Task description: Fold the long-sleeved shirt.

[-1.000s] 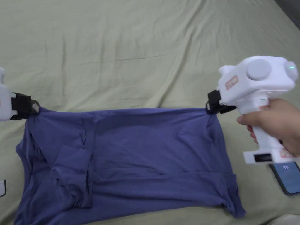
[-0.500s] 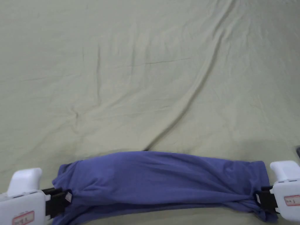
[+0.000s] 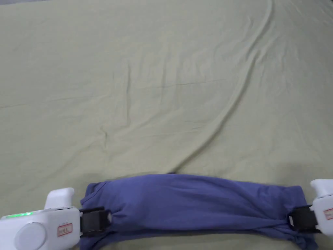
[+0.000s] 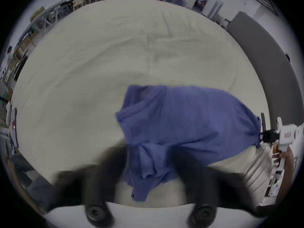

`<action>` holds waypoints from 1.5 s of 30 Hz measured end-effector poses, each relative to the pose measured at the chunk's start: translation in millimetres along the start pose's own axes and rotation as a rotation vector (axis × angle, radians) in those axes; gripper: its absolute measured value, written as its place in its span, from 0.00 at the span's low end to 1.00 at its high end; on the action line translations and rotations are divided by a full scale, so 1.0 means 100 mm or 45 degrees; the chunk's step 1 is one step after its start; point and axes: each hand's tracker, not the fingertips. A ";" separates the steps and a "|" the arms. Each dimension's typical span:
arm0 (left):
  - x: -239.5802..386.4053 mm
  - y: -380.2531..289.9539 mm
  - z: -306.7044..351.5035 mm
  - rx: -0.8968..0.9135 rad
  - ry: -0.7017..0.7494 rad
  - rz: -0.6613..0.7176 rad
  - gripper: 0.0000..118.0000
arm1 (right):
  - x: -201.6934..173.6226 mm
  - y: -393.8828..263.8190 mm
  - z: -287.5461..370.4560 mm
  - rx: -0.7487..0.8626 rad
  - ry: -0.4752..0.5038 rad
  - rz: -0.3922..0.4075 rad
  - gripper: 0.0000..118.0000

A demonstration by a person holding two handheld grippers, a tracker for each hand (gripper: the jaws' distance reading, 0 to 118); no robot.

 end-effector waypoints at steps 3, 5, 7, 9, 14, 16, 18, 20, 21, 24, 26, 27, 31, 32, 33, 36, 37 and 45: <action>0.02 -0.18 0.48 0.178 -0.137 0.034 1.00 | 0.05 -0.16 0.50 0.242 0.075 -0.102 0.99; 0.06 -0.35 0.53 0.156 -0.098 0.024 1.00 | 0.01 -0.20 0.73 0.258 0.154 -0.183 0.96; -0.03 -0.19 0.45 0.004 -0.092 -0.005 0.93 | -0.09 -0.25 0.80 0.272 0.211 -0.165 0.62; -0.01 -0.31 0.31 -0.011 -0.075 0.010 0.84 | -0.29 -0.27 0.70 0.277 0.117 -0.044 0.49; -0.19 -0.32 0.28 0.025 -0.296 0.192 0.00 | -0.65 -0.33 0.61 0.246 0.332 0.093 0.02; -0.40 -0.20 0.27 0.048 -0.424 0.253 0.02 | -0.72 -0.31 0.63 0.239 0.442 0.108 0.02; -0.61 -0.05 0.17 0.021 -0.563 0.261 0.72 | -0.77 -0.28 0.61 0.236 0.522 0.157 0.02; -0.83 -0.04 -0.03 0.053 -0.719 0.289 1.00 | -0.82 -0.26 0.60 0.212 0.610 0.232 0.02; -0.92 -0.03 -0.18 0.021 -0.756 0.372 1.00 | -0.85 -0.27 0.58 0.206 0.649 0.276 0.02; -1.09 0.04 -0.63 -0.207 -0.748 0.485 1.00 | -0.91 -0.29 0.55 0.191 0.743 0.341 0.02; -1.06 -0.01 -0.76 -0.176 -0.836 0.503 1.00 | -0.97 -0.31 0.55 0.179 0.797 0.362 0.02; -1.05 0.00 -0.73 -0.114 -0.932 0.512 1.00 | -0.98 -0.32 0.53 0.180 0.833 0.364 0.02; -1.15 0.04 -0.84 -0.125 -1.091 0.617 1.00 | -1.07 -0.36 0.46 0.151 0.961 0.371 0.02; -1.14 0.05 -0.88 -0.127 -1.159 0.641 1.00 | -1.10 -0.37 0.43 0.141 0.988 0.386 0.02; -1.12 0.05 -0.92 -0.122 -1.213 0.665 1.00 | -1.12 -0.36 0.41 0.135 1.004 0.394 0.02; -0.76 0.08 -1.17 -0.158 -1.389 0.679 1.00 | -1.21 -0.34 0.38 0.118 1.023 0.399 0.02; -0.64 0.13 -1.21 -0.161 -1.378 0.633 1.00 | -1.23 -0.34 0.39 0.118 1.018 0.399 0.02; -0.39 0.13 -1.35 -0.224 -1.219 0.511 0.19 | -1.20 -0.34 0.47 0.129 0.977 0.397 0.02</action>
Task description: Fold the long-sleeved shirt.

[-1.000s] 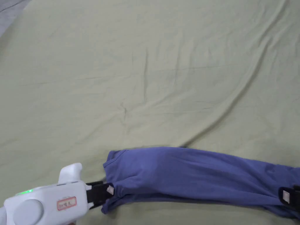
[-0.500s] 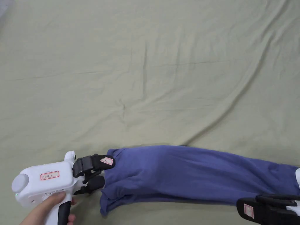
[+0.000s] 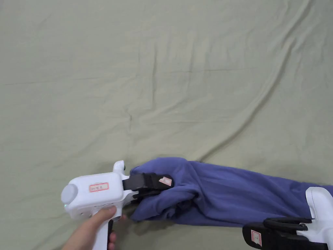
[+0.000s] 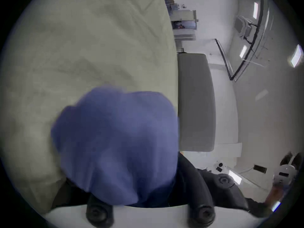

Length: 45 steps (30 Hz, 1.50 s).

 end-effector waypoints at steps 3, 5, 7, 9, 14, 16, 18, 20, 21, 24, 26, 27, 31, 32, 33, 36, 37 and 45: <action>0.08 -0.10 0.41 0.095 -0.011 -0.027 0.19 | 0.01 -0.02 0.06 0.011 -0.024 -0.005 0.02; 0.18 -0.12 0.71 0.096 0.006 -0.053 0.19 | 0.02 -0.02 0.08 0.019 -0.033 -0.012 0.02; 0.28 -0.09 1.10 0.157 0.108 -0.093 0.19 | 0.03 -0.01 0.08 0.025 -0.036 -0.022 0.02; 0.54 -0.12 1.47 0.231 0.233 -0.126 0.19 | 0.03 0.00 0.08 0.032 -0.041 -0.029 0.02; 0.87 -0.04 2.23 0.382 0.529 -0.168 0.19 | 0.00 0.04 0.05 0.037 -0.041 -0.028 0.02; 1.02 -0.03 2.30 0.421 0.808 -0.217 0.19 | -0.02 0.06 0.02 0.033 -0.045 -0.018 0.02; 1.19 -0.03 2.17 0.366 1.091 -0.186 0.19 | -0.02 0.09 -0.01 0.026 -0.059 -0.022 0.02; 1.38 -0.09 1.83 0.320 1.295 -0.239 0.19 | -0.01 0.10 -0.03 0.023 -0.079 -0.040 0.02; 1.47 -0.09 1.66 0.296 1.335 -0.291 0.19 | 0.00 0.11 -0.03 0.023 -0.084 -0.055 0.02; 1.80 -0.30 0.89 0.270 1.319 -0.440 0.19 | 0.08 0.09 -0.02 0.022 -0.073 -0.153 0.02; 1.87 -0.35 0.41 0.179 1.338 -0.473 0.19 | 0.12 0.06 0.01 0.034 -0.076 -0.174 0.02; 1.90 -0.38 0.12 0.142 1.325 -0.510 0.19 | 0.14 0.04 0.03 0.037 -0.081 -0.179 0.02; 1.86 -0.37 -0.69 0.099 1.300 -0.546 0.19 | 0.20 -0.03 0.12 0.038 -0.110 -0.208 0.02; 1.83 -0.38 -0.88 0.092 1.286 -0.551 0.19 | 0.21 -0.05 0.15 0.038 -0.117 -0.221 0.02; 1.80 -0.40 -1.03 0.075 1.299 -0.556 0.19 | 0.22 -0.07 0.17 0.040 -0.119 -0.230 0.02; 1.69 -0.44 -1.35 0.071 1.376 -0.567 0.23 | 0.29 -0.13 0.20 0.053 -0.118 -0.272 0.02; 1.68 -0.48 -1.39 0.075 1.379 -0.573 0.36 | 0.31 -0.15 0.20 0.056 -0.115 -0.289 0.02; 2.04 -0.54 -0.70 0.248 0.844 -0.424 1.00 | 0.41 -0.18 0.19 0.094 -0.150 -0.296 0.02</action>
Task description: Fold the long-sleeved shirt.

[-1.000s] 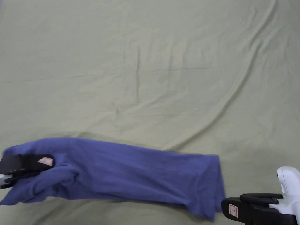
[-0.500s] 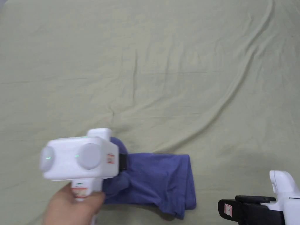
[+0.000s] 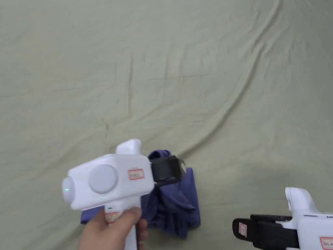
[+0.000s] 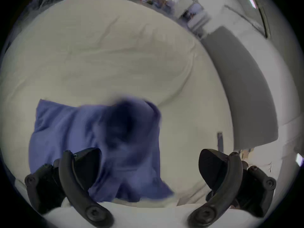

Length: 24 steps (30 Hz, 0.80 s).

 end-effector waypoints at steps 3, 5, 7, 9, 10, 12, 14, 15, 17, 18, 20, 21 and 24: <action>-0.06 0.06 0.33 0.107 0.157 -0.088 0.07 | -0.15 0.04 -0.02 0.043 -0.115 0.083 0.02; -0.13 0.06 0.23 0.166 0.350 -0.154 0.01 | -0.24 0.04 -0.05 0.037 -0.065 0.101 0.02; -0.16 0.09 0.07 0.075 0.356 -0.202 0.01 | -0.33 0.03 -0.07 0.031 0.003 0.104 0.02; -0.10 0.03 -0.25 -0.004 0.205 -0.164 0.01 | -0.41 0.01 -0.06 0.031 0.006 0.113 0.02; -0.03 -0.03 -0.38 -0.030 0.240 -0.177 0.01 | -0.44 0.01 -0.05 0.031 0.009 0.124 0.02; 0.15 -0.19 -0.66 -0.120 0.220 -0.263 0.01 | -0.51 -0.01 -0.01 0.032 0.012 0.143 0.02; 0.36 -0.37 -0.85 -0.193 0.150 -0.277 0.01 | -0.52 -0.02 0.04 0.036 0.013 0.144 0.02; 0.49 -0.47 -0.94 -0.207 0.159 -0.321 0.01 | -0.53 -0.02 0.08 0.038 0.013 0.143 0.02; 0.64 -0.55 -1.08 -0.203 0.137 -0.400 0.01 | -0.54 -0.03 0.17 0.050 0.002 0.148 0.02; 0.70 -0.58 -1.15 -0.236 0.081 -0.364 0.01 | -0.55 -0.03 0.21 0.057 -0.008 0.155 0.02; 0.76 -0.63 -1.28 -0.314 0.061 -0.308 0.01 | -0.55 -0.03 0.28 0.069 -0.029 0.166 0.02; 0.79 -0.62 -1.26 -0.282 0.072 -0.324 0.01 | -0.56 -0.02 0.31 0.078 -0.039 0.170 0.02; 0.71 -0.49 -0.93 -0.274 -0.190 -0.224 0.01 | -0.58 0.01 0.36 0.108 -0.048 0.170 0.02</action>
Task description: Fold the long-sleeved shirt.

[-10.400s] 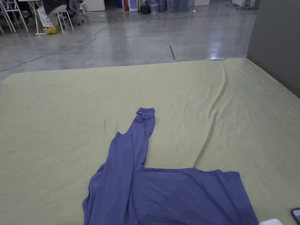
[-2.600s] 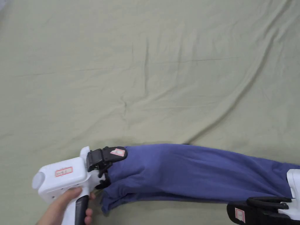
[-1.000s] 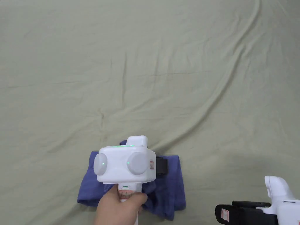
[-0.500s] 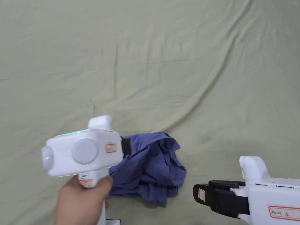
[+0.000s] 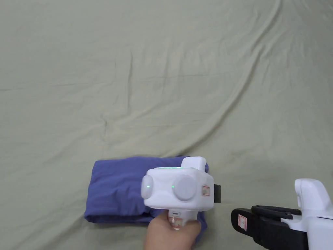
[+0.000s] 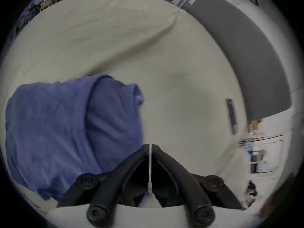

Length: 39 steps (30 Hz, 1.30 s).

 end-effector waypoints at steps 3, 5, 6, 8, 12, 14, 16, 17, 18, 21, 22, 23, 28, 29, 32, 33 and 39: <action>-0.23 -0.02 0.65 0.158 -0.113 0.076 0.01 | -0.03 0.10 -0.08 0.030 0.057 -0.021 0.02; -0.51 -0.02 1.11 0.235 -0.021 0.070 0.01 | -0.07 0.21 -0.25 0.026 0.086 -0.018 0.02; -0.71 -0.04 1.30 0.271 0.035 0.112 0.01 | -0.10 0.28 -0.39 0.020 0.082 -0.011 0.02; -1.12 -0.08 1.62 0.341 0.161 0.208 0.01 | -0.15 0.42 -0.70 -0.012 0.054 0.012 0.02; -1.83 -0.24 1.99 0.358 0.284 0.413 0.01 | -0.14 0.68 -1.41 -0.111 -0.017 -0.017 0.02; -2.03 -0.32 2.08 0.382 0.290 0.478 0.01 | -0.11 0.75 -1.72 -0.178 -0.066 -0.030 0.02; -2.10 -0.37 2.08 0.371 0.297 0.480 0.01 | -0.06 0.76 -1.97 -0.239 -0.146 0.007 0.02; -2.13 -0.39 2.07 0.366 0.294 0.496 0.01 | -0.04 0.73 -2.10 -0.282 -0.242 0.062 0.02; -2.16 -0.39 2.04 0.355 0.277 0.509 0.01 | -0.02 0.69 -2.23 -0.367 -0.382 0.129 0.02; -2.15 -0.36 1.92 0.305 0.249 0.500 0.01 | 0.14 0.60 -2.30 -0.340 -0.307 0.083 0.02; -2.13 -0.34 1.89 0.289 0.243 0.480 0.01 | 0.16 0.64 -2.27 -0.363 -0.330 0.047 0.02; -2.10 -0.32 1.86 0.283 0.237 0.466 0.01 | 0.17 0.66 -2.23 -0.370 -0.307 0.043 0.02; -2.15 -0.20 1.73 0.341 0.055 0.522 0.66 | 0.35 0.64 -2.20 -0.364 -0.220 0.027 0.02; -2.22 -0.17 1.65 0.326 -0.042 0.547 1.00 | 0.39 0.66 -2.20 -0.369 -0.199 0.031 0.02; -2.58 -0.17 1.40 0.215 -0.305 0.653 1.00 | 0.53 0.67 -2.17 -0.376 -0.101 -0.016 0.02; -2.70 -0.17 1.29 0.159 -0.262 0.688 1.00 | 0.59 0.67 -2.17 -0.376 -0.066 -0.032 0.02; -2.67 -0.08 1.15 0.150 -0.345 0.458 1.00 | 0.80 0.67 -2.18 -0.377 0.063 -0.124 0.02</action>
